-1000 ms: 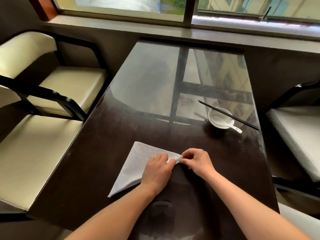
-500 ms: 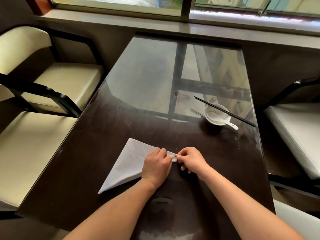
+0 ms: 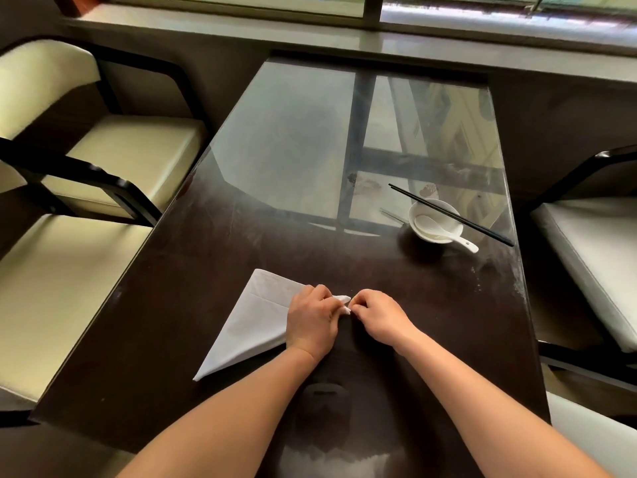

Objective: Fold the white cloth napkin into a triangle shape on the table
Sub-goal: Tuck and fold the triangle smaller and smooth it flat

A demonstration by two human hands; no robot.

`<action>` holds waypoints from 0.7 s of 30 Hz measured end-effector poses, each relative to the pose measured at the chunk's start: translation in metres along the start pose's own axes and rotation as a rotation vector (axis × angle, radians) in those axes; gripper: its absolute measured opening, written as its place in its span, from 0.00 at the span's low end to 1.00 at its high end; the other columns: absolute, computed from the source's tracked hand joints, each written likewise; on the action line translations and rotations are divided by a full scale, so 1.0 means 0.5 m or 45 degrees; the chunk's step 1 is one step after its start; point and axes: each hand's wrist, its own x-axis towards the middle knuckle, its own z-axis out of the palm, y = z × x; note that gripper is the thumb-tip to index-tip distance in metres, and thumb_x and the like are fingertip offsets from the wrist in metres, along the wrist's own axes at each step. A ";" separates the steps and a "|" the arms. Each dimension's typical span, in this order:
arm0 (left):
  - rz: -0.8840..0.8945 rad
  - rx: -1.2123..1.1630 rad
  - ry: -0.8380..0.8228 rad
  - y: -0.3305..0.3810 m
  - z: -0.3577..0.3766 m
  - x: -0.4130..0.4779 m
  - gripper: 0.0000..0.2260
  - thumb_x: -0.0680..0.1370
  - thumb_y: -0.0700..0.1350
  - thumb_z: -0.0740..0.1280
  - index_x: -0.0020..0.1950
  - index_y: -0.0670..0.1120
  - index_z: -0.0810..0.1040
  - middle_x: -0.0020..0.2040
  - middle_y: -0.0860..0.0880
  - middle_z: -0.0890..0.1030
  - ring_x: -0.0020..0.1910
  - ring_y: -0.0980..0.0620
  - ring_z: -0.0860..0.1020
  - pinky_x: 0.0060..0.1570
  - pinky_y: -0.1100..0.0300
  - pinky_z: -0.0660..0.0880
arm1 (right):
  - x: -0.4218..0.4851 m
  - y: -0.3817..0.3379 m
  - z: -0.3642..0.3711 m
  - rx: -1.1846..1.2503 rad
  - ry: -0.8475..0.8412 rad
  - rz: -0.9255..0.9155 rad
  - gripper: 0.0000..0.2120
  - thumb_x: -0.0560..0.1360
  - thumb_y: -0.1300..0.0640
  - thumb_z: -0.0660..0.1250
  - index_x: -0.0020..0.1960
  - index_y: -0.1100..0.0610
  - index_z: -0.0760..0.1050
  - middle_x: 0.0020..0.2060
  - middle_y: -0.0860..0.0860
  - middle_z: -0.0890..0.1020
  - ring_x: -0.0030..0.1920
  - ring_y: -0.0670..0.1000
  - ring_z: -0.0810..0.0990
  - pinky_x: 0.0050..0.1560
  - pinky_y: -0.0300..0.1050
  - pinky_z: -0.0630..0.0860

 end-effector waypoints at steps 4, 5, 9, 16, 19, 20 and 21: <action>0.052 0.073 -0.018 0.001 0.002 0.004 0.04 0.72 0.46 0.76 0.41 0.49 0.82 0.37 0.50 0.78 0.38 0.48 0.75 0.34 0.53 0.74 | -0.017 0.016 0.001 0.016 0.027 -0.101 0.07 0.71 0.50 0.73 0.48 0.49 0.79 0.42 0.45 0.81 0.45 0.48 0.79 0.48 0.49 0.79; 0.053 0.073 -0.021 0.000 0.001 0.006 0.05 0.71 0.46 0.76 0.40 0.48 0.82 0.37 0.50 0.79 0.37 0.48 0.75 0.34 0.53 0.74 | -0.019 0.019 0.006 -0.057 0.071 -0.139 0.09 0.70 0.49 0.74 0.48 0.49 0.80 0.42 0.44 0.79 0.45 0.48 0.79 0.46 0.49 0.78; 0.047 0.029 -0.026 -0.004 -0.005 0.007 0.06 0.72 0.47 0.75 0.43 0.48 0.81 0.38 0.50 0.80 0.38 0.48 0.76 0.36 0.54 0.76 | -0.014 0.029 0.027 -0.265 0.366 -0.321 0.06 0.75 0.47 0.71 0.45 0.48 0.81 0.42 0.45 0.77 0.41 0.49 0.79 0.39 0.47 0.76; 0.048 0.056 -0.056 -0.010 -0.009 0.015 0.06 0.74 0.48 0.74 0.40 0.46 0.84 0.36 0.48 0.78 0.37 0.47 0.75 0.34 0.56 0.73 | -0.006 0.045 0.040 -0.176 0.510 -0.401 0.03 0.74 0.50 0.73 0.44 0.47 0.86 0.39 0.45 0.79 0.37 0.50 0.80 0.33 0.46 0.75; 0.112 0.159 -0.062 -0.012 -0.009 0.021 0.07 0.73 0.45 0.75 0.36 0.46 0.82 0.33 0.48 0.76 0.33 0.47 0.74 0.30 0.57 0.70 | -0.004 0.042 0.042 -0.147 0.502 -0.374 0.03 0.74 0.52 0.73 0.44 0.46 0.86 0.39 0.45 0.80 0.38 0.49 0.80 0.35 0.45 0.75; 0.126 0.172 -0.059 -0.013 -0.010 0.022 0.08 0.72 0.45 0.75 0.34 0.46 0.81 0.32 0.48 0.76 0.32 0.48 0.74 0.29 0.58 0.70 | -0.004 0.042 0.043 -0.143 0.505 -0.373 0.03 0.74 0.52 0.73 0.44 0.46 0.86 0.39 0.45 0.80 0.38 0.49 0.80 0.35 0.45 0.75; 0.129 0.169 -0.058 -0.012 -0.012 0.023 0.08 0.72 0.44 0.75 0.34 0.46 0.81 0.32 0.49 0.76 0.32 0.48 0.73 0.29 0.58 0.69 | -0.003 0.043 0.043 -0.142 0.512 -0.375 0.03 0.74 0.52 0.73 0.44 0.46 0.86 0.39 0.45 0.80 0.38 0.49 0.80 0.35 0.45 0.75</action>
